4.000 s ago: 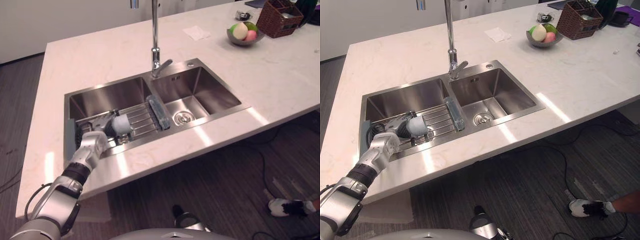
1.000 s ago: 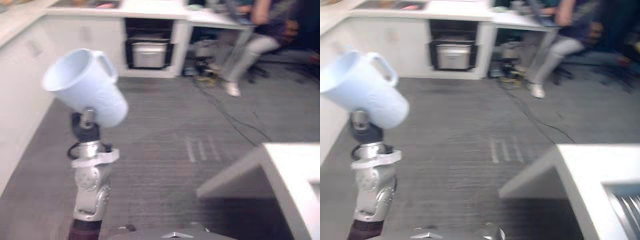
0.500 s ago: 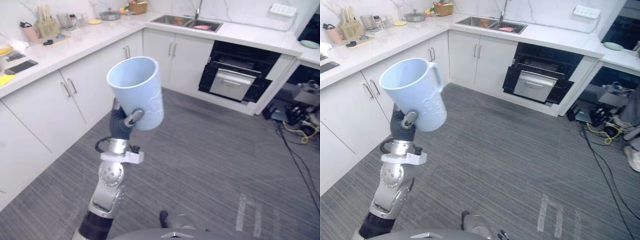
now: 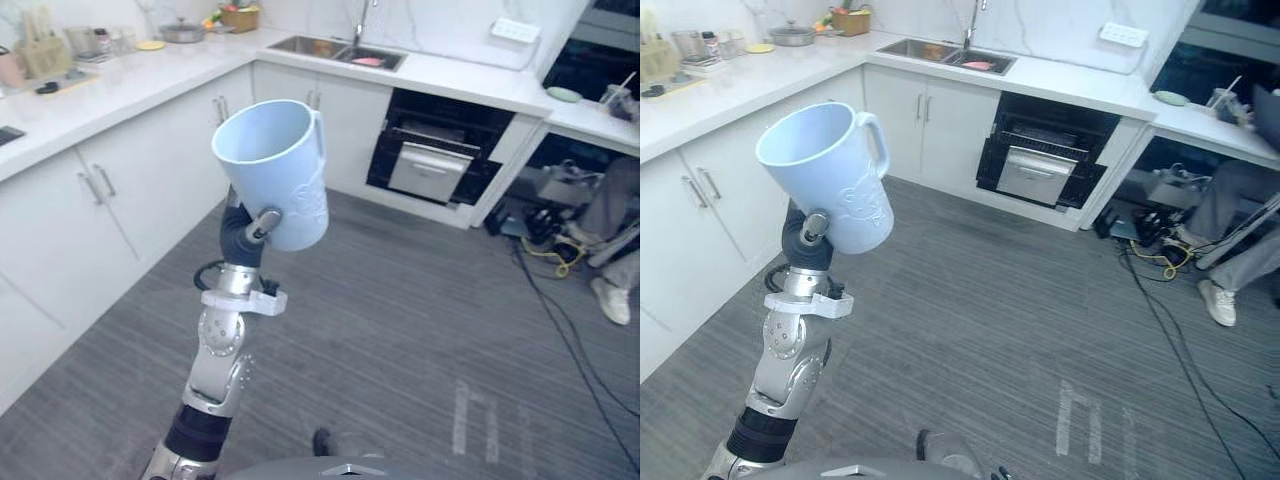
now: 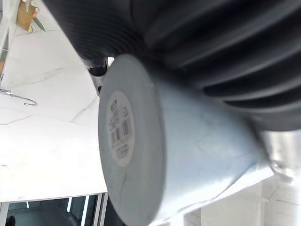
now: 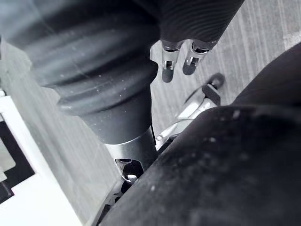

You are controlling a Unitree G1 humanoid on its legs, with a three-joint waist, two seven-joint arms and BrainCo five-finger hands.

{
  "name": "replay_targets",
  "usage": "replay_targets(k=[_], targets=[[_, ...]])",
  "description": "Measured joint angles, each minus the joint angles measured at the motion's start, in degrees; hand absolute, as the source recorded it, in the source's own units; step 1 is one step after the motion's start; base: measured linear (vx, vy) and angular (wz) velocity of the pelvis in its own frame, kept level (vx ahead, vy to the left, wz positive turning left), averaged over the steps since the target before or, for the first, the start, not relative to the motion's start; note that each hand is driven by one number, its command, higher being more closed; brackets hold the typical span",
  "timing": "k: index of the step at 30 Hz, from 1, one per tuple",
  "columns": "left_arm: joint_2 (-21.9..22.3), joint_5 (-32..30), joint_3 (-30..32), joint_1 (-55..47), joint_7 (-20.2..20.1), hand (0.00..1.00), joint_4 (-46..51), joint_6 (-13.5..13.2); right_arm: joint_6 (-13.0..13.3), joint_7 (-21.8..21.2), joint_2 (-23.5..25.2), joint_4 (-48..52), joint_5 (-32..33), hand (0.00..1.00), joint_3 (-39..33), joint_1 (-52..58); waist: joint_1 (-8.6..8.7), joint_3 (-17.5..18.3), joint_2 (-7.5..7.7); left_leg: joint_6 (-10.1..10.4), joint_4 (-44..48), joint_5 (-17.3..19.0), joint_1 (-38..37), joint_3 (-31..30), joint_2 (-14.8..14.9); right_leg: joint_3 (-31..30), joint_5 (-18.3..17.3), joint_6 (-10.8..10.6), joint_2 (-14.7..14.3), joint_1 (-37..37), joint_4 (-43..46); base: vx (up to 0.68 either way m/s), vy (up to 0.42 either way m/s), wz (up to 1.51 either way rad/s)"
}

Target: Walk over to the sink, pick up the cup, carry it to the dishwasher, place the cup inside the dishwasher, then close the dishwasher door

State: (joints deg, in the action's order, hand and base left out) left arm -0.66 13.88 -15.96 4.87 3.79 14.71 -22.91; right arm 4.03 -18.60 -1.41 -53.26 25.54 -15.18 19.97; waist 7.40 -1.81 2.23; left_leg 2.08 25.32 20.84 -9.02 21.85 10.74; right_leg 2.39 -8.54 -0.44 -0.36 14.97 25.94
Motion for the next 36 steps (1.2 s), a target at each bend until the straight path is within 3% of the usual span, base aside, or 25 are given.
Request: replay_targets(k=[2, 3, 4, 5, 6, 7, 8, 9, 10, 12, 14, 16, 18, 20, 21, 22, 24, 25, 27, 29, 31, 32, 33, 34, 36], targets=[[1.0, 0.7, 0.4, -2.6, 1.4, 1.00, 0.0, -0.9, 0.0, -0.2, -1.5, 0.3, 0.0, 0.00, 1.1, 0.5, -1.27, -0.7, -0.92, -9.7, 19.0, -3.4, 7.9, -3.6, 3.8, -0.3, -1.8, 1.1, -1.6, -1.4, 1.3, 0.14, -0.155, -0.25], [1.7, 0.9, 1.3, -4.5, 2.1, 1.00, 0.1, -1.7, 0.0, -1.2, -2.6, 0.7, 0.0, 0.00, 1.4, 1.2, -2.39, -1.3, -2.04, -16.4, 30.4, -12.0, 14.0, -7.2, 5.9, -1.1, -2.0, 1.7, -3.7, -3.1, -0.2, 0.27, -0.125, -0.65], [2.4, 1.3, 2.8, -7.4, 2.3, 1.00, 0.2, -2.6, 0.1, -2.4, -4.0, 0.5, -0.1, 0.00, 1.5, 1.4, -4.55, -1.0, -4.34, -14.3, 36.0, -25.0, 18.4, -10.3, 8.5, -3.4, -2.7, 2.9, -6.8, -6.2, -2.4, 0.38, -0.141, -0.85], [2.8, 1.6, 3.9, -8.2, 2.4, 1.00, 0.3, -3.0, 0.5, -3.0, -4.4, 0.5, 0.0, 0.00, 1.6, 1.9, -5.80, -0.7, -4.57, -13.3, 38.6, -27.7, 19.7, -11.1, 9.5, -4.0, -4.9, 2.9, -7.4, -6.8, 0.4, 0.52, -0.099, -0.71], [2.5, 1.8, 5.2, -8.6, 2.3, 1.00, -0.2, -4.5, 0.8, -3.0, -4.2, 0.0, 0.1, 0.00, 1.2, 1.8, -5.90, -1.2, -3.41, -6.8, 42.3, -16.9, 24.4, -12.2, 7.9, -4.9, -5.9, 4.8, -6.9, -9.1, -0.8, 0.41, -0.077, 0.03], [2.9, 2.2, 5.7, -9.5, 2.5, 1.00, -0.7, -4.4, 1.3, -4.7, -5.3, -0.1, -0.2, 0.00, 0.8, 1.1, -5.00, -2.1, -4.68, -5.1, 36.5, -9.7, 28.3, -13.2, 5.3, -3.3, -6.3, 5.8, -6.9, -10.2, -1.7, 0.35, -0.062, 0.31], [2.7, 2.2, 5.9, -10.1, 2.5, 1.00, -0.7, -4.2, 1.3, -5.0, -5.9, -0.2, -0.7, 0.00, 1.0, 1.1, -5.29, -2.3, -4.35, -4.3, 31.1, -7.2, 29.2, -13.0, 3.2, -3.5, -6.8, 6.0, -6.5, -10.7, -1.9, 0.25, -0.042, 0.26], [1.8, 2.2, 6.1, -11.6, 3.4, 1.00, -0.3, -4.2, 1.3, -5.3, -6.2, -1.5, -1.5, 0.00, 1.4, 0.5, -6.18, -2.9, -3.65, -2.0, 16.6, -6.0, 29.0, -13.8, -2.1, -4.6, -7.5, 6.2, -5.7, -12.1, -2.8, 0.29, -0.009, -0.28], [1.4, 2.2, 7.2, -13.4, 4.4, 1.00, 1.2, -4.1, 1.3, -5.8, -6.4, -2.9, -2.1, 0.00, 1.0, 0.2, -7.06, -3.0, -3.52, 1.0, 1.7, -8.9, 28.3, -16.9, -5.9, -5.8, -7.8, 6.3, -5.6, -13.5, -4.5, 0.30, -0.003, -0.48], [1.0, 2.1, 9.3, -16.0, 5.4, 1.00, 2.7, -4.3, 1.3, -6.2, -6.6, -4.0, -3.1, 0.00, 0.5, 0.0, -8.05, -3.0, -3.53, 3.7, -7.2, -15.3, 27.4, -20.7, -8.2, -9.0, -8.8, 5.8, -6.2, -15.9, -6.5, 0.32, 0.026, -0.78], [0.4, 2.2, 11.4, -17.0, 5.7, 1.00, 2.4, -4.4, 1.3, -6.1, -6.7, -4.1, -3.8, 0.00, 0.8, 0.0, -8.02, -2.8, -3.26, 1.6, -7.1, -19.7, 26.7, -20.4, -9.0, -12.3, -10.6, 5.0, -5.8, -18.0, -7.3, 0.47, 0.087, -0.71], [-0.1, 2.2, 11.5, -16.4, 5.1, 1.00, 2.3, -4.5, 1.3, -5.7, -6.5, -4.1, -4.0, 0.00, 0.8, -0.1, -7.24, -2.4, -2.19, -2.2, -4.4, -19.6, 27.5, -19.3, -10.9, -13.6, -12.1, 3.0, -3.5, -18.7, -7.2, 0.61, 0.132, -0.36], [-0.7, 2.2, 11.7, -14.1, 4.2, 1.00, -0.9, -3.7, 1.8, -4.8, -5.3, -5.3, -3.5, 0.00, -1.2, 0.0, -6.09, -2.3, -1.49, -3.8, -1.9, -17.2, 24.0, -17.0, -11.1, -15.3, -9.3, -2.7, -2.4, -19.0, -1.4, 0.69, 0.151, -0.30], [-1.9, 2.1, 11.8, -12.3, 3.9, 1.00, -2.2, -3.2, 3.0, -4.4, -3.2, -6.4, -3.0, 0.00, -3.0, -0.6, -5.83, -2.8, -0.18, -3.3, -0.1, -14.7, 22.3, -16.4, -11.4, -14.8, -5.7, -10.0, -3.1, -18.4, 7.5, 0.27, 0.103, -0.32], [-1.9, 1.6, 11.1, -12.2, 3.9, 1.00, -1.2, -3.1, 4.7, -4.7, -3.1, -6.4, -2.4, 0.00, -3.1, 0.2, -5.59, -2.6, -1.17, -4.6, -5.7, -13.9, 17.8, -16.6, -10.7, -10.9, -2.1, -15.3, -3.3, -14.4, 18.9, 0.24, 0.086, -0.59], [-3.9, 1.2, 11.2, -11.7, 4.2, 1.00, -0.9, -2.9, 5.0, -4.3, -1.8, -6.2, -2.5, 0.00, -2.9, -0.6, -5.83, -2.4, 2.29, -5.7, -7.3, -11.5, 13.7, -14.9, -13.7, -8.1, -0.4, -11.0, 1.3, -9.4, 31.3, 0.26, 0.053, -0.59], [-3.3, -0.6, 10.6, -11.1, 5.3, 1.00, -0.6, -1.9, 5.9, -4.7, -1.5, -5.6, -2.3, 0.00, -3.0, -0.6, -5.30, -2.5, 2.56, -6.4, -8.4, -8.8, 8.9, -14.0, -14.2, -4.1, -2.3, -4.6, 3.5, -2.4, 40.0, 0.33, 0.027, -0.34], [-3.3, -1.2, 9.2, -10.8, 6.0, 1.00, -0.6, -1.9, 6.9, -5.8, -1.4, -3.3, -2.2, 0.00, -3.0, 0.1, -4.30, -2.6, 1.31, -6.4, -9.2, -7.4, 6.2, -14.5, -13.2, -1.9, -3.9, -3.7, 2.8, 1.5, 39.5, 0.39, 0.030, -0.02], [-3.3, -1.7, 7.9, -9.8, 6.0, 1.00, -0.5, -1.8, 7.8, -6.4, -1.1, -1.9, -1.6, 0.00, -2.6, 0.3, -2.93, -2.8, 1.06, -5.8, -10.9, -7.0, 2.8, -15.6, -12.4, 0.1, -5.4, -3.4, 3.1, 5.0, 34.9, 0.48, -0.027, 0.49], [-2.7, -1.7, 6.6, -7.8, 5.7, 1.00, -0.2, -1.8, 9.2, -6.5, -0.9, -1.4, -1.0, 0.00, -1.7, 0.5, -1.86, -2.8, 0.73, -4.8, -12.9, -5.8, -1.4, -18.8, -10.8, 1.7, -5.2, -3.4, 3.8, 7.0, 19.6, 0.51, -0.110, 0.85], [-1.3, -1.6, 7.1, -7.2, 5.4, 1.00, 0.5, -2.0, 9.9, -6.5, -0.8, -0.5, -1.1, 0.00, -1.3, 1.1, -1.43, -2.7, 0.27, -1.8, -13.4, -3.3, -4.2, -20.7, -8.8, -2.4, 1.8, -2.4, 2.8, 6.2, 0.2, 0.56, -0.174, 0.80], [-1.1, -1.5, 7.3, -7.4, 5.4, 1.00, 0.5, -2.0, 9.9, -6.4, -0.8, -0.4, -1.0, 0.00, -0.7, 1.3, -1.44, -2.5, 0.53, -1.1, -13.1, -2.5, -4.9, -20.9, -8.8, -4.0, 4.9, -2.1, 2.9, 5.8, -2.8, 0.60, -0.218, 0.79], [-1.2, -1.5, 7.6, -8.2, 5.3, 1.00, 0.5, -2.1, 9.5, -6.4, -1.1, -0.4, -1.0, 0.00, 0.3, 1.6, -1.30, -1.9, 1.66, 0.5, -12.2, -0.1, -6.3, -22.2, -9.0, -5.6, 12.3, -0.9, 3.8, 4.9, -4.1, 0.61, -0.258, 0.58], [0.7, -1.2, 7.8, -9.4, 5.2, 1.00, -0.3, -2.4, 8.7, -6.5, -3.5, -0.3, -0.5, 0.00, 1.3, 1.5, -1.47, -1.8, -0.56, 1.2, -10.9, 2.2, -7.7, -22.5, -6.7, -3.1, 8.7, -2.1, 2.6, 5.2, 0.0, 0.60, -0.264, 0.47], [1.6, -1.0, 7.4, -10.3, 5.0, 1.00, -0.1, -2.4, 6.9, -7.0, -5.9, 1.2, -0.6, 0.00, 3.8, 1.3, -2.44, -1.9, -2.25, 1.4, -6.6, 1.1, -7.4, -21.9, -4.7, -2.0, 3.7, -0.9, 0.8, 5.0, 3.9, 0.49, -0.236, 0.00]])
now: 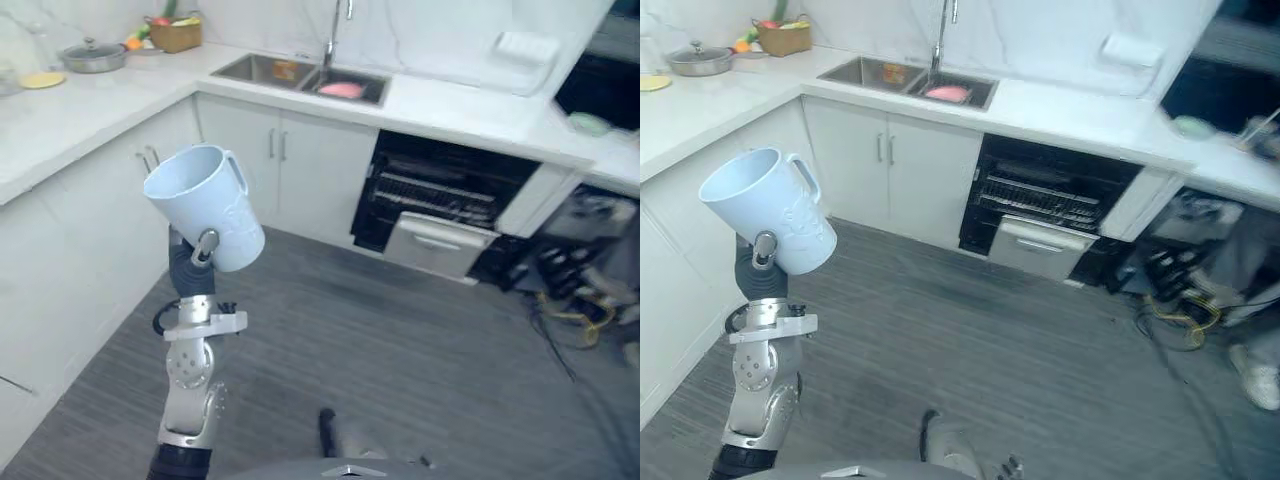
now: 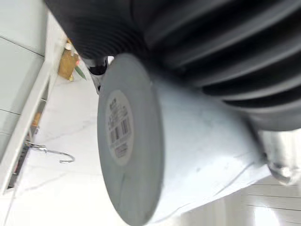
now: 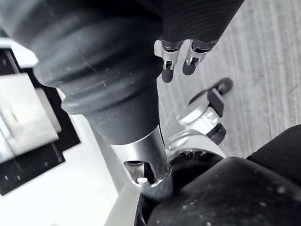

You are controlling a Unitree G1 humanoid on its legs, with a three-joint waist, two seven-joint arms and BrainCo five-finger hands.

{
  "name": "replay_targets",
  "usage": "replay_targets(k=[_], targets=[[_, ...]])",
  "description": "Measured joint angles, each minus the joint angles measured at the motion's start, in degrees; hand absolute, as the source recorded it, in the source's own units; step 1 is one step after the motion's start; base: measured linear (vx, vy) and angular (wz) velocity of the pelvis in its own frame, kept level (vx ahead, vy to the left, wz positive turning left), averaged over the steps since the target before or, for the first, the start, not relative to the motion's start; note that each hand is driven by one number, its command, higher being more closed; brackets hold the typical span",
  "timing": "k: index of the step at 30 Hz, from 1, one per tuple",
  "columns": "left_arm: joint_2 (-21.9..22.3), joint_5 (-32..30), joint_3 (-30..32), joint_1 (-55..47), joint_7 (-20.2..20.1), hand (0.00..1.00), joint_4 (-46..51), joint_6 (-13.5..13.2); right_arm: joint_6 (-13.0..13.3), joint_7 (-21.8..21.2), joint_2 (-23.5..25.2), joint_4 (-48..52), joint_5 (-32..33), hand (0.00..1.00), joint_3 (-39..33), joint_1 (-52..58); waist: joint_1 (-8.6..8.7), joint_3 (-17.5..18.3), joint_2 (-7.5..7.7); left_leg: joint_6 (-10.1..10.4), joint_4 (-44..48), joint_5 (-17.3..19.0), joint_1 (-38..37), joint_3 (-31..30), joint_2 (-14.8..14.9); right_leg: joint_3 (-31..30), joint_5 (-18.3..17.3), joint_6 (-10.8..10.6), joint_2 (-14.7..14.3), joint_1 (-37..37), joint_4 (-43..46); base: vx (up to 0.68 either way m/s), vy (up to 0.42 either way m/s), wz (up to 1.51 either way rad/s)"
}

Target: Walk over to the sink, pick up the cup, carry it to the dishwasher, place the cup inside the dishwasher, then close the dishwasher door

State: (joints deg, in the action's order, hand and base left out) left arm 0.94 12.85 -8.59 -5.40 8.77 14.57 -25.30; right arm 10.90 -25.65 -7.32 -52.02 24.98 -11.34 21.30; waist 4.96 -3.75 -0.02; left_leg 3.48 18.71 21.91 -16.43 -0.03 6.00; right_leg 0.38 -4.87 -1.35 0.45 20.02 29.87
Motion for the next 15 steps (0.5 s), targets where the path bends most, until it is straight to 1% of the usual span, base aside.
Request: replay_targets(k=[1, 2, 3, 4, 5, 6, 7, 8, 9, 10, 11, 12, 13, 14, 15], targets=[[0.0, 0.0, -0.1, 0.0, 0.0, 1.00, 0.1, 0.0, -0.8, 0.0, -0.3, 0.3, 0.0, 0.00, 0.3, -0.2, -0.21, 0.0, 0.00, -0.3, 2.5, -1.0, 0.5, 0.0, 0.3, 0.1, -1.4, 0.4, -0.5, -0.5, 0.7, 0.58, -0.355, -0.08], [0.1, 0.1, -0.6, 0.0, -0.1, 1.00, 0.5, 0.0, -2.4, 0.1, -0.7, 1.8, 0.0, 0.00, 0.4, -0.2, -0.32, -1.1, -0.83, 0.1, 14.0, -4.7, 3.5, -0.2, 2.1, 0.4, -4.2, 1.3, -2.1, -4.3, 0.3, 0.53, -0.329, -0.01], [0.3, 0.5, -1.0, 0.0, -0.4, 1.00, 0.6, -0.1, -2.9, 0.4, -0.9, 2.4, 0.0, 0.00, 0.2, 0.1, -0.38, -1.7, -1.45, 0.7, 24.4, -9.9, 7.9, -0.5, 3.4, 0.9, -5.8, 2.0, -3.0, -6.6, -0.5, 0.50, -0.301, 0.05], [0.4, 0.5, -1.4, -0.2, -0.5, 1.00, 0.6, -0.1, -3.3, 0.7, -1.1, 3.1, 0.1, 0.00, 0.2, 0.5, -0.43, -2.1, -1.44, 0.6, 31.7, -15.9, 11.8, -1.0, 4.2, 1.0, -6.4, 2.6, -3.6, -8.0, -1.2, 0.36, -0.161, 0.09], [1.7, 0.6, -2.1, -0.7, -1.2, 1.00, 0.6, -0.1, -3.8, 0.8, -1.9, 4.2, 0.1, 0.00, 0.2, 1.3, -0.91, -2.6, -2.84, 1.3, 46.2, -16.3, 20.8, -1.2, 6.5, 2.0, -7.5, 3.9, -4.5, -12.1, -3.4, 0.34, -0.142, 0.09], [1.9, 0.6, -2.4, -1.0, -1.6, 1.00, 0.6, -0.1, -3.9, 1.0, -2.0, 4.2, 0.1, 0.00, 0.2, 1.7, -1.26, -2.6, -2.91, 1.0, 48.8, -14.8, 23.8, -0.4, 7.0, 2.1, -7.7, 4.3, -4.6, -13.7, -4.5, 0.40, -0.155, 0.03], [2.0, 0.6, -2.7, -1.6, -2.0, 1.00, 0.6, -0.3, -4.0, 1.2, -2.3, 4.2, -0.1, 0.00, 0.3, 2.3, -2.08, -2.4, -2.91, 0.5, 48.5, -12.0, 27.5, 2.1, 7.4, 2.0, -7.7, 5.0, -4.6, -16.8, -7.0, 0.27, -0.104, -0.07], [1.9, 0.6, -2.6, -1.9, -2.1, 1.00, 0.6, -0.6, -4.0, 1.2, -2.5, 4.1, -0.2, 0.00, 0.3, 2.6, -2.51, -2.4, -2.96, 0.2, 46.1, -10.4, 29.1, 3.4, 7.4, 1.8, -7.7, 5.1, -4.5, -18.3, -8.4, 0.37, -0.063, -0.21], [1.7, 0.6, -2.4, -2.3, -2.5, 1.00, 0.6, -1.3, -4.0, 1.2, -2.6, 3.9, -0.3, 0.00, 0.2, 2.9, -3.17, -2.4, -2.94, -0.9, 38.6, -8.0, 30.8, 6.2, 7.2, 1.1, -7.7, 5.2, -4.2, -20.3, -10.5, 0.39, 0.004, -0.32], [1.3, 0.6, -2.2, -2.8, -2.6, 1.00, 0.6, -1.4, -4.0, 1.3, -2.7, 3.8, -0.7, 0.00, 0.3, 3.1, -3.49, -2.3, -2.52, -1.4, 27.6, -7.1, 30.5, 8.4, 6.1, -0.1, -7.3, 4.4, -3.6, -21.9, -12.1, 0.47, 0.017, -0.34], [1.1, 0.6, -2.1, -2.9, -2.7, 1.00, 0.6, -1.4, -4.0, 1.3, -2.8, 3.8, -0.7, 0.00, 0.3, 3.1, -3.49, -2.3, -2.37, -1.5, 21.7, -7.2, 30.4, 8.6, 5.2, -0.6, -7.3, 4.2, -3.2, -22.6, -12.8, 0.42, 0.084, -0.42], [1.0, 0.6, -1.8, -3.6, -2.7, 1.00, 0.6, -1.4, -4.0, 1.3, -3.3, 3.8, -0.7, 0.00, 0.6, 3.1, -3.51, -2.3, -2.23, -1.4, 10.7, -8.2, 29.6, 7.4, 2.9, -2.3, -7.5, 3.8, -2.4, -23.5, -13.7, 0.43, 0.137, -0.58], [0.8, 0.6, -1.4, -4.5, -2.6, 1.00, 0.7, -1.4, -4.0, 1.3, -3.5, 3.8, -0.7, 0.00, 1.1, 3.1, -3.57, -2.3, -1.95, -1.1, 0.9, -11.1, 29.0, 3.7, 0.6, -4.4, -8.0, 2.9, -1.6, -24.0, -14.5, 0.43, 0.165, -0.70], [0.5, 0.6, -1.3, -5.0, -2.5, 1.00, 0.7, -1.4, -4.0, 1.3, -3.6, 3.8, -0.7, 0.00, 1.1, 3.1, -3.74, -2.3, -1.84, -0.5, -1.9, -13.4, 29.0, 1.8, -0.2, -5.6, -8.4, 2.4, -1.2, -24.1, -14.6, 0.40, 0.205, -0.95], [-0.1, 0.5, -1.3, -6.3, -2.3, 1.00, 0.7, -1.4, -4.0, 1.2, -3.7, 3.8, -0.6, 0.00, 1.2, 3.2, -4.13, -2.3, -1.68, 0.2, -4.3, -17.4, 28.2, -0.5, -1.5, -8.4, -9.6, 1.2, -0.6, -24.4, -14.6, 0.38, 0.232, -1.10]])
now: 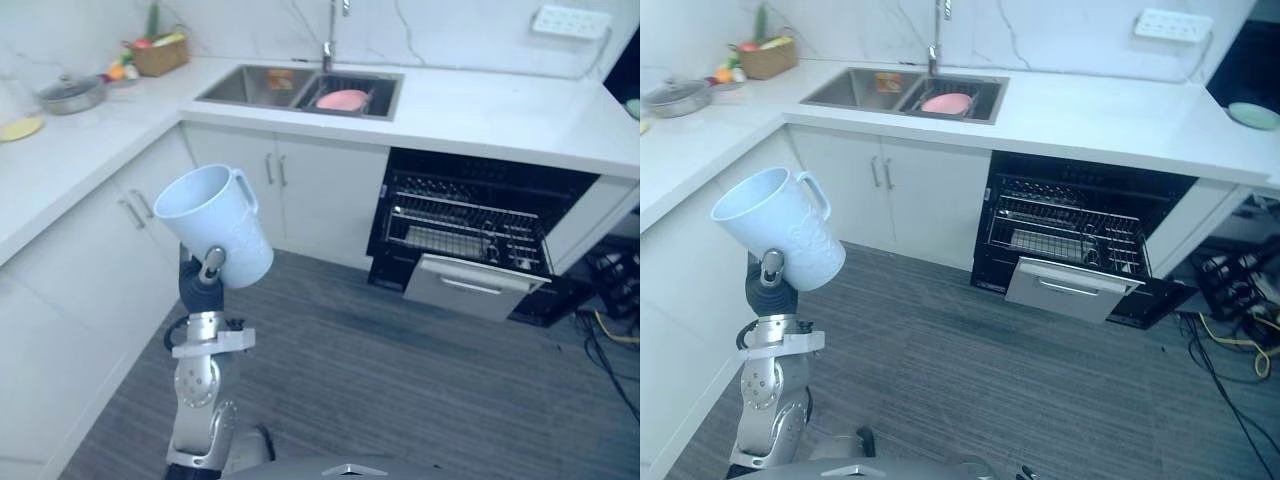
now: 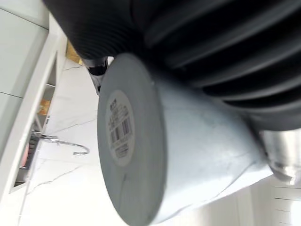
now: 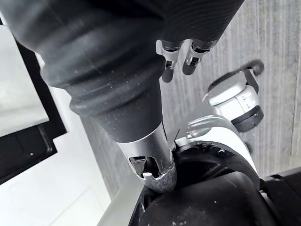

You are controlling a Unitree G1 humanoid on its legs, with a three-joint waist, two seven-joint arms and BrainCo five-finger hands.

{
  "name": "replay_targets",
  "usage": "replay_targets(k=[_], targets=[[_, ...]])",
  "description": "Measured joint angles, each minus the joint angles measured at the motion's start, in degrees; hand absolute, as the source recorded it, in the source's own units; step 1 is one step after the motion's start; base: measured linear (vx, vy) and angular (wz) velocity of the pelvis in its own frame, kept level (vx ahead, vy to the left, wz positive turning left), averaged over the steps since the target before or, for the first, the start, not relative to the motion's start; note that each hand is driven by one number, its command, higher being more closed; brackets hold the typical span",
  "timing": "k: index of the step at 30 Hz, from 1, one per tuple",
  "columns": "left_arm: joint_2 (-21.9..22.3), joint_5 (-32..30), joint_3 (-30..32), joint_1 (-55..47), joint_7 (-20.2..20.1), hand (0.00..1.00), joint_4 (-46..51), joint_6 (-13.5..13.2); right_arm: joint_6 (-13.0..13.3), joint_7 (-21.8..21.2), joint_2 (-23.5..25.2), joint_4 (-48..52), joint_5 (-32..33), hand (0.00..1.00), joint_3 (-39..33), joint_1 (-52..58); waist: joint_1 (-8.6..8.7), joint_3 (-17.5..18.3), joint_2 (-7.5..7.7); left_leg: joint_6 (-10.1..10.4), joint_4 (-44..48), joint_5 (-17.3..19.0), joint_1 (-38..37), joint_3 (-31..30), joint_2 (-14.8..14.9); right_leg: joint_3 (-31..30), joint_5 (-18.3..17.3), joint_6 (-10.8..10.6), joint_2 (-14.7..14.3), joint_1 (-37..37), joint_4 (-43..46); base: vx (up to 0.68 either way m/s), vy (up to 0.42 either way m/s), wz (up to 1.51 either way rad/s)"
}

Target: Walk over to the sink, pick up the cup, carry it to the dishwasher, place the cup inside the dishwasher, then close the dishwasher door

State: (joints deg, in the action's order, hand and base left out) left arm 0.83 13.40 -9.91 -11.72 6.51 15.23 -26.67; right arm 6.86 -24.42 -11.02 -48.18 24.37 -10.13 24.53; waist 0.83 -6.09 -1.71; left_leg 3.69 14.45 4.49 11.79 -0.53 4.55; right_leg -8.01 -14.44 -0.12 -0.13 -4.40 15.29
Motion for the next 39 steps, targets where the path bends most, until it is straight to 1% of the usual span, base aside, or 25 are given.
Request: replay_targets(k=[1, 2, 4, 6, 8, 9, 10, 12, 15, 17, 18, 19, 22, 24, 26, 27, 28, 29, 30, 31, 33, 34, 36, 37, 39], targets=[[-0.7, 0.0, -0.2, -1.4, 0.5, 1.00, 0.0, 0.0, 0.0, 0.0, -0.2, 0.0, 0.0, 0.00, 0.0, 0.0, -0.11, 0.0, 0.30, -0.7, 1.0, -3.4, -1.3, 0.2, -0.9, -2.9, -1.4, -1.2, 0.5, -0.4, 0.4, 0.39, 0.248, -1.08], [-1.3, 0.0, -0.3, -1.8, 0.5, 1.00, -0.1, 0.0, 0.0, 0.2, 0.3, 0.0, 0.1, 0.00, -0.1, 0.1, -0.08, 0.2, 0.81, -1.6, 2.7, -2.2, -1.5, 1.7, -1.3, -4.1, -2.2, -1.9, 1.3, -0.7, 0.8, 0.43, 0.312, -0.89], [-2.7, -0.1, -0.5, -2.2, 0.5, 1.00, 0.0, -0.3, 0.1, 1.1, 1.5, 0.3, 0.6, 0.00, -0.9, 0.7, 0.52, 0.7, 1.80, -2.8, 12.3, 4.4, 0.0, 4.3, -1.1, -5.7, -2.9, -3.0, 2.6, -2.3, 1.3, 0.34, 0.289, -0.56], [-3.3, -0.1, -1.5, -1.6, 0.2, 1.00, -0.1, -0.4, 1.3, 0.9, 2.7, 2.6, 1.8, 0.00, -2.1, 3.1, 0.76, 1.9, 3.03, -4.0, 14.5, 9.3, -0.9, 5.4, -1.9, -5.8, -3.8, -4.1, 3.3, -2.1, 4.4, 0.25, 0.247, -0.35], [-4.8, 0.0, -1.5, -0.9, -0.2, 1.00, -0.1, -0.5, 5.0, -0.6, 6.1, 7.6, 6.8, 0.00, -4.6, 4.0, 1.11, 2.2, 4.52, -4.5, 12.2, 11.2, -4.3, 8.2, -3.0, -5.2, -3.8, -5.7, 3.7, 3.8, 18.8, 0.21, 0.172, -0.61], [-6.2, 0.0, -1.5, -0.6, -0.7, 1.00, -0.1, -0.5, 8.9, -0.9, 8.7, 11.7, 9.3, 0.00, -4.7, 3.0, 1.73, 2.1, 6.60, -5.2, 8.9, 11.6, -9.4, 10.7, -4.5, -3.3, 0.9, -8.2, 5.8, 10.6, 33.6, 0.18, 0.121, -0.72], [-6.6, -0.1, -1.8, -0.5, -0.8, 1.00, -0.3, -0.5, 10.1, -1.2, 9.3, 11.9, 9.6, 0.00, -4.6, 2.3, 2.29, 2.2, 7.23, -5.5, 7.3, 11.7, -11.4, 11.4, -4.9, -2.0, 2.1, -7.5, 6.0, 12.7, 38.4, 0.18, 0.141, -0.71], [-7.1, -1.6, -3.2, 1.3, -0.7, 1.00, -2.6, -0.5, 12.3, -1.2, 9.7, 12.0, 9.5, 0.00, -4.4, -0.5, 4.40, 2.8, 6.67, -6.1, 2.5, 11.3, -17.1, 12.6, -4.8, 4.3, 1.6, -5.0, 5.7, 17.5, 42.7, 0.21, 0.140, -0.20], [-7.0, -2.3, -3.6, 2.9, -0.3, 1.00, -3.9, -0.4, 13.4, 0.2, 10.3, 14.2, 9.5, 0.00, -3.1, -2.2, 6.22, 3.0, 5.76, -6.1, -1.1, 9.3, -20.4, 15.6, -4.4, 12.6, 2.0, -4.2, 4.6, 21.2, 29.7, 0.30, 0.077, -0.19], [-6.5, -2.2, -3.4, 2.9, 0.5, 1.00, -4.0, -0.4, 13.9, 1.5, 11.1, 17.0, 9.4, 0.00, -1.7, -2.1, 6.24, 2.9, 5.11, -4.0, -1.3, 10.5, -22.6, 17.3, -3.4, 18.2, 4.5, -0.9, 3.4, 19.9, 17.4, 0.43, 0.019, -0.52], [-6.3, -2.3, -2.5, 2.9, 0.6, 1.00, -3.9, -0.4, 14.1, 1.9, 11.6, 19.8, 9.3, 0.00, -0.8, -1.3, 6.25, 2.8, 5.35, -2.1, -0.5, 11.8, -24.4, 17.9, -3.4, 21.7, 11.1, 3.3, 2.4, 17.8, 7.5, 0.46, -0.014, -0.79], [-5.7, -2.3, -1.8, 2.4, 0.6, 1.00, -4.7, -0.4, 14.2, 2.4, 11.1, 22.6, 9.3, 0.00, -0.5, -0.9, 6.37, 2.6, 3.70, -1.5, 1.0, 13.5, -25.8, 17.6, -1.6, 22.6, 12.6, 6.6, -0.1, 15.1, 4.5, 0.45, -0.012, -0.85], [-4.7, -2.3, -0.7, 2.2, -0.4, 1.00, -4.4, -0.7, 14.4, 2.7, 10.4, 32.3, 9.3, 0.00, -1.1, -1.7, 6.05, 1.2, 1.11, -2.3, 2.1, 13.8, -26.6, 17.6, 0.1, 19.5, 12.2, 6.5, -3.8, 13.4, 2.0, 0.32, -0.048, -0.86], [-4.2, -2.3, -1.0, 2.2, -0.9, 1.00, -4.4, -0.8, 14.4, 3.6, 10.6, 35.8, 9.5, 0.00, -1.4, -2.4, 6.02, 0.8, 1.12, -2.5, 2.8, 13.6, -27.0, 17.5, 0.4, 18.8, 10.6, 6.2, -4.5, 13.4, 2.5, 0.16, -0.021, -0.36], [-4.0, -2.4, -1.8, 2.1, -0.9, 1.00, -4.1, -1.1, 14.4, 4.6, 10.9, 42.4, 9.5, 0.00, -1.4, -1.4, 5.77, -0.4, 1.54, -3.4, 14.2, 12.9, -24.3, 17.7, 2.0, 20.6, 7.2, 5.3, -4.1, 10.5, 1.6, 0.10, -0.027, -0.05], [-3.6, -2.4, -2.5, 1.7, -0.8, 1.00, -3.1, -1.5, 14.4, 5.3, 10.8, 45.6, 9.4, 0.00, -1.8, -0.3, 5.39, -1.1, 0.41, -5.5, 26.1, 9.2, -19.3, 17.4, 5.6, 21.9, 6.5, 4.7, -4.6, 7.2, -1.2, 0.18, -0.003, -0.13], [-2.7, -2.4, -2.8, 1.5, -0.8, 1.00, -1.4, -2.6, 14.5, 6.1, 10.6, 49.3, 9.5, 0.00, -2.5, 0.4, 4.32, -1.1, -0.64, -6.3, 38.9, 1.6, -13.2, 17.7, 9.4, 22.4, 3.9, 5.0, -4.4, 6.0, 2.7, 0.25, 0.008, -0.19], [-2.7, -2.4, -2.8, 1.4, -0.8, 1.00, -0.5, -3.3, 14.7, 6.1, 10.6, 51.4, 9.5, 0.00, -2.8, 0.9, 3.87, -1.2, 1.53, -6.2, 44.1, -0.6, -10.9, 17.7, 9.9, 22.3, 3.5, 5.2, -3.6, 5.1, 2.6, 0.29, 0.038, -0.32], [-1.8, -2.5, -3.3, 1.1, -0.7, 1.00, -0.1, -3.9, 15.5, 6.1, 10.5, 53.8, 9.5, 0.00, -4.0, 0.6, 3.29, -1.2, -0.82, -5.6, 49.1, 2.2, -7.5, 15.9, 12.9, 21.3, 2.8, 6.1, -5.2, 4.0, 2.7, 0.24, 0.074, -0.45], [-1.7, -2.6, -3.8, 0.8, -0.6, 1.00, -0.1, -3.9, 16.3, 5.9, 10.1, 54.7, 9.5, 0.00, -4.9, 0.0, 2.95, -1.0, -1.44, -5.4, 48.3, 5.7, -5.2, 15.5, 13.4, 20.3, 2.2, 6.1, -5.3, 3.4, 2.5, 0.21, 0.074, -0.49], [-1.8, -2.6, -3.7, 0.7, -0.7, 1.00, -0.2, -3.9, 16.5, 5.7, 10.1, 55.4, 9.5, 0.00, -5.1, -1.9, 2.63, -1.0, -1.07, -5.1, 42.3, 10.2, -3.6, 15.9, 12.8, 17.2, 2.3, 6.3, -4.8, 2.9, 1.6, 0.23, 0.057, -0.77], [-1.8, -2.5, -3.4, 0.1, -0.6, 1.00, -0.4, -3.8, 16.5, 4.9, 9.9, 56.8, 9.4, 0.00, -4.7, -2.9, 2.06, -0.6, -0.21, -3.9, 31.6, 12.6, -4.0, 15.5, 11.0, 13.9, 2.5, 6.4, -3.7, 2.4, 0.7, 0.31, 0.087, -1.00], [-1.7, -2.5, -3.5, -0.5, -0.7, 1.00, -0.5, -3.8, 16.2, 3.6, 9.0, 58.1, 9.4, 0.00, -4.6, -4.4, 2.48, 0.2, 0.75, -2.8, 17.8, 12.6, -4.7, 11.8, 7.6, 10.9, 2.8, 4.8, -2.1, 2.2, -0.3, 0.28, 0.134, -0.97], [-1.3, -2.5, -3.5, -1.0, -0.6, 1.00, -0.5, -3.7, 15.5, 3.2, 7.8, 58.8, 9.4, 0.00, -4.5, -6.6, 2.35, 0.5, 1.15, -1.4, 7.5, 11.1, -5.5, 7.5, 5.1, 7.9, 3.1, 3.8, -1.1, 2.2, -1.0, 0.31, 0.212, -1.21], [-0.8, -3.0, -3.6, -1.4, -0.2, 1.00, -0.8, -2.9, 14.1, 3.0, 6.5, 58.8, 9.3, 0.00, -4.0, -9.5, 1.88, 0.6, 1.02, -0.3, -1.5, 7.3, -6.1, 1.5, 3.4, 3.3, 3.2, 1.4, -0.3, 1.3, -1.8, 0.34, 0.248, -1.30]])
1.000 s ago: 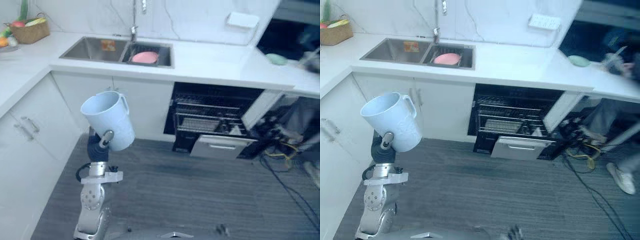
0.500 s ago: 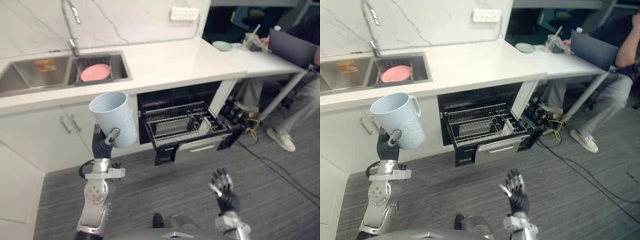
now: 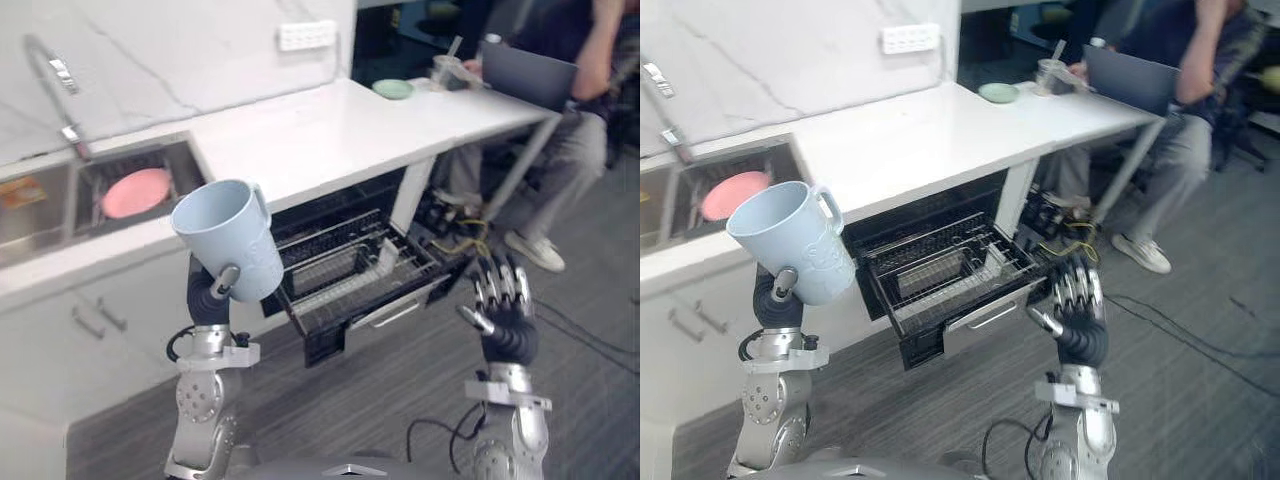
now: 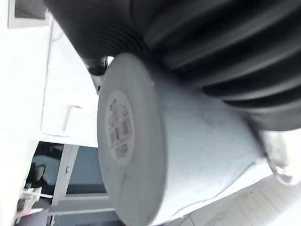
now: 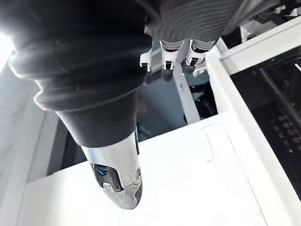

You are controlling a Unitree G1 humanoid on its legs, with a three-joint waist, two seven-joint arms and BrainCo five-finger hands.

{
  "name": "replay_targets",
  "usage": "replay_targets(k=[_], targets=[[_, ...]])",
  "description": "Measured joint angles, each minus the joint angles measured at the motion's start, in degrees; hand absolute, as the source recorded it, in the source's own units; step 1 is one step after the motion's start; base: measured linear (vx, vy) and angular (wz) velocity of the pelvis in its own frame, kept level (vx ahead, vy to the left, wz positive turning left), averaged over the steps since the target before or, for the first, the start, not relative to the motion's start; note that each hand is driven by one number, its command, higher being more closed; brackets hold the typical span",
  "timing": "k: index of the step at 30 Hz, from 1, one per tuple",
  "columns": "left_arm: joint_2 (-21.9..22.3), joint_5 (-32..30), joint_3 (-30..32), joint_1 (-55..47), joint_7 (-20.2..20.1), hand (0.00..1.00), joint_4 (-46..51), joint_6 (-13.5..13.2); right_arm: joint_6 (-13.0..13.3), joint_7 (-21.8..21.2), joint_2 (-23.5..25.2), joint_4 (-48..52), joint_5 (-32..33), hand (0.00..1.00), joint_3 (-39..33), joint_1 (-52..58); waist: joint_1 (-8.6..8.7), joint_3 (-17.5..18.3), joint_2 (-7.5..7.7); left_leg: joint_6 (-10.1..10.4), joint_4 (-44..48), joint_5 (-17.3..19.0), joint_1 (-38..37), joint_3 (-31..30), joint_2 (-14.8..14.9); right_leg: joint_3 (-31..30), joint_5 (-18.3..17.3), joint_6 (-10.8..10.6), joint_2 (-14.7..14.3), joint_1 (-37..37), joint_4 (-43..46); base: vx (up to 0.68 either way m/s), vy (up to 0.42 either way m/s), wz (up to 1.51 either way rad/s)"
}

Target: Walk over to the sink, pick up the cup, carry it to the dishwasher, place the cup inside the dishwasher, then close the dishwasher door

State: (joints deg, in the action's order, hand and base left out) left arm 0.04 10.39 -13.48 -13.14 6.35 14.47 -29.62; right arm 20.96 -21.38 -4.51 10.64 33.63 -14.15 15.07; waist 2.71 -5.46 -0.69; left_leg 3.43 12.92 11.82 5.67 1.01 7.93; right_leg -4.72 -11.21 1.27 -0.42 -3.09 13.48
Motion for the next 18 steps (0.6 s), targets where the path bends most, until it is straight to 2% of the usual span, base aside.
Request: replay_targets(k=[2, 3, 4, 5, 6, 7, 9, 11, 13, 15, 17, 18], targets=[[0.0, -1.0, 0.0, -0.5, 0.7, 1.00, -0.2, 0.3, -1.2, -0.4, -0.8, 0.1, -0.2, 0.00, 0.4, -0.5, -0.71, 0.6, -0.86, 1.5, -2.1, -6.8, -1.1, -2.6, -0.5, -4.3, -1.0, -2.2, 0.1, -1.1, -0.2, 0.35, 0.300, -1.18], [-0.7, -1.3, 0.1, -1.1, 0.9, 1.00, -0.6, 0.2, -2.0, -0.7, 0.0, 0.0, -0.3, 0.00, 1.4, -0.4, -0.92, 2.0, -0.33, 2.7, -1.7, -8.3, -2.0, -1.1, -1.5, -7.2, -1.8, -3.8, 1.0, -1.7, -0.4, 0.43, 0.426, -0.83], [-1.9, -1.6, 0.3, -1.0, 0.9, 1.00, -0.8, 0.2, -2.6, -0.6, 0.9, 1.1, -0.6, 0.00, 3.1, 0.1, 0.59, 3.0, 1.36, 1.5, -1.5, -7.8, -2.3, -0.2, -3.0, -7.5, -1.3, -4.7, 3.0, -1.7, -1.4, 0.40, 0.424, -0.58], [-2.4, -1.7, 0.3, -0.6, 0.8, 1.00, -0.8, 0.2, -2.8, -0.6, 1.2, 1.7, -0.8, 0.00, 3.5, 0.1, 0.90, 3.0, 2.12, 1.0, -1.5, -7.5, -2.4, 0.3, -3.7, -7.6, -1.0, -5.1, 3.8, -1.7, -1.9, 0.27, 0.318, -0.21], [-3.1, -1.7, 0.1, 0.5, 0.8, 1.00, -1.3, 0.2, -3.2, -0.5, 1.9, 2.7, -1.5, 0.00, 3.5, -0.2, 0.84, 2.9, 3.14, 0.3, -1.5, -7.0, -2.5, 1.0, -4.6, -8.0, 0.1, -6.7, 5.1, -1.7, -2.8, 0.15, 0.263, -0.18], [-3.6, -1.8, -0.2, 1.7, 0.8, 1.00, -2.2, 0.3, -3.7, -0.3, 1.9, 3.5, -1.5, 0.00, 3.4, -0.3, 0.94, 3.1, 3.41, -0.6, -1.5, -6.5, -2.8, 1.3, -5.2, -8.0, 1.2, -8.0, 5.7, -2.1, -3.3, 0.12, 0.242, -0.14], [-3.6, -2.2, -0.3, 3.4, 1.0, 1.00, -2.8, 0.4, -3.9, 0.8, 1.9, 4.0, -1.4, 0.00, 3.2, -0.5, 1.30, 3.0, 3.49, -1.6, -1.9, -5.8, -3.9, 1.3, -6.3, -7.7, 2.0, -8.8, 6.7, -2.2, -2.1, 0.10, 0.213, 0.01], [-3.5, -3.5, -0.7, 5.5, 1.8, 1.00, -4.0, 0.5, -3.9, 1.2, 1.9, 4.0, -1.4, 0.00, 3.2, -0.6, 1.40, 2.8, 3.20, -2.7, -2.1, -5.2, -5.0, 1.6, -7.1, -7.0, 2.0, -8.8, 7.1, -0.5, 2.7, 0.04, 0.142, -0.07], [-3.7, -5.6, -0.7, 7.3, 3.8, 1.00, -5.2, 1.6, -4.1, 2.0, 2.0, 3.9, -1.4, 0.00, 3.3, -1.6, 1.63, 1.4, 2.87, -4.1, -2.3, -4.3, -7.7, 3.6, -7.9, -3.2, 2.2, -8.9, 7.7, 4.2, 14.1, 0.00, 0.124, -0.30], [-3.9, -6.8, -0.1, 7.5, 5.9, 1.00, -6.3, 2.3, -4.7, 1.9, 1.8, 3.7, -1.2, 0.00, 3.5, -2.6, 1.80, 1.2, 2.72, -4.9, -2.3, -3.5, -8.9, 5.9, -8.5, 1.3, 3.1, -8.8, 9.6, 6.1, 17.4, -0.03, 0.123, -0.64], [-4.7, -8.4, 0.1, 7.9, 8.7, 1.00, -6.5, 3.6, -5.9, 1.8, 1.8, 3.4, 0.2, 0.00, 4.7, -3.7, 2.11, 1.2, 2.54, -5.1, -2.3, -3.3, -8.5, 8.4, -8.3, 4.0, 3.9, -8.4, 10.4, 6.8, 15.0, -0.06, 0.114, -0.78], [-4.8, -9.4, 0.1, 9.0, 10.4, 1.00, -6.9, 4.6, -6.7, 1.6, 1.7, 3.4, 0.9, 0.00, 5.4, -4.1, 2.06, 1.3, 2.66, -5.1, -2.2, -3.3, -7.5, 9.3, -8.2, 4.2, 4.2, -8.0, 10.4, 6.5, 10.9, -0.06, 0.071, -0.58]])
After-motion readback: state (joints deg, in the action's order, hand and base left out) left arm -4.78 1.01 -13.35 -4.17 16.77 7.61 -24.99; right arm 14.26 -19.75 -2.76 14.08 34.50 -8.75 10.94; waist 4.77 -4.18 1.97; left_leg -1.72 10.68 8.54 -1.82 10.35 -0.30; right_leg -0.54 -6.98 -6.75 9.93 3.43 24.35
